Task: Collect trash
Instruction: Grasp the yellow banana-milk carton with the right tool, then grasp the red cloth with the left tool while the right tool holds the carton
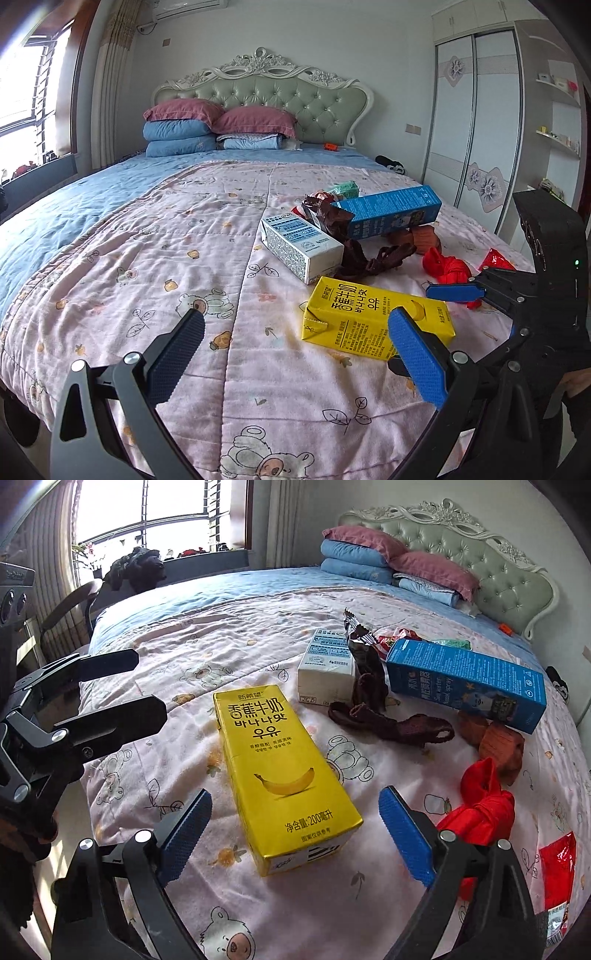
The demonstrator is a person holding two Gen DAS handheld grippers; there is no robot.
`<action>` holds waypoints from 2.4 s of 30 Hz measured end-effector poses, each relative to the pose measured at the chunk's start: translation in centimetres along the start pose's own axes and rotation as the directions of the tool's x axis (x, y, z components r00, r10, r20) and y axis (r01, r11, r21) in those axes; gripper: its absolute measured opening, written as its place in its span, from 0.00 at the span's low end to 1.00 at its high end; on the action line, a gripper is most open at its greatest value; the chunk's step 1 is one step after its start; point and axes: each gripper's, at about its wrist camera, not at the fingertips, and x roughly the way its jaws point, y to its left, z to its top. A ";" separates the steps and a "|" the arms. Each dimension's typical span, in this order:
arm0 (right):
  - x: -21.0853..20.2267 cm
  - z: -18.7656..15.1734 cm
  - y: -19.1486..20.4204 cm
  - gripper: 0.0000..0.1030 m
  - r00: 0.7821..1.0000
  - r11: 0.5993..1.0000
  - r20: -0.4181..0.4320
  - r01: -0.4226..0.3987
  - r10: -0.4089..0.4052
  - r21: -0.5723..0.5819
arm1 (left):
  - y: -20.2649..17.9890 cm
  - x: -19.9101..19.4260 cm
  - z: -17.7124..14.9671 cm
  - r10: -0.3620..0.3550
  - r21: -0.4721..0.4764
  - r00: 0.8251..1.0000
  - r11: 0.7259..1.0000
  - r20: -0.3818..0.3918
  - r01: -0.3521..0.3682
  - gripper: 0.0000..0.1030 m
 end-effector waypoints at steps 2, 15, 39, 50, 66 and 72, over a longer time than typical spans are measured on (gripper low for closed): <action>0.5 0.1 -0.1 0.76 1.000 1.000 -0.017 -0.017 0.017 0.002 | -0.1 0.2 0.1 0.000 0.004 1.000 1.000 -0.005 0.000 0.96; 0.0 -0.4 -1.5 0.49 1.000 0.999 -0.014 -0.013 0.014 0.037 | -0.8 1.1 -0.2 0.007 0.012 0.999 1.000 -0.036 -0.006 0.96; -12.7 -7.2 -12.6 0.47 0.973 0.961 0.151 0.132 -0.172 0.244 | -13.7 6.2 0.8 -0.138 0.115 0.980 0.981 -0.145 0.155 0.96; -15.9 -10.6 -18.3 0.47 0.964 0.936 0.188 0.116 -0.186 0.332 | -20.0 11.0 2.9 -0.142 0.135 0.963 0.975 -0.230 0.176 0.96; -16.4 -13.7 -22.6 0.47 0.965 0.906 0.206 0.066 -0.165 0.418 | -21.2 14.9 3.5 -0.042 0.103 0.939 0.991 -0.341 0.082 0.39; -17.8 -14.3 -23.0 0.47 0.957 0.902 0.223 0.074 -0.184 0.426 | -22.5 11.6 5.4 -0.034 0.133 0.967 0.989 -0.251 0.069 0.39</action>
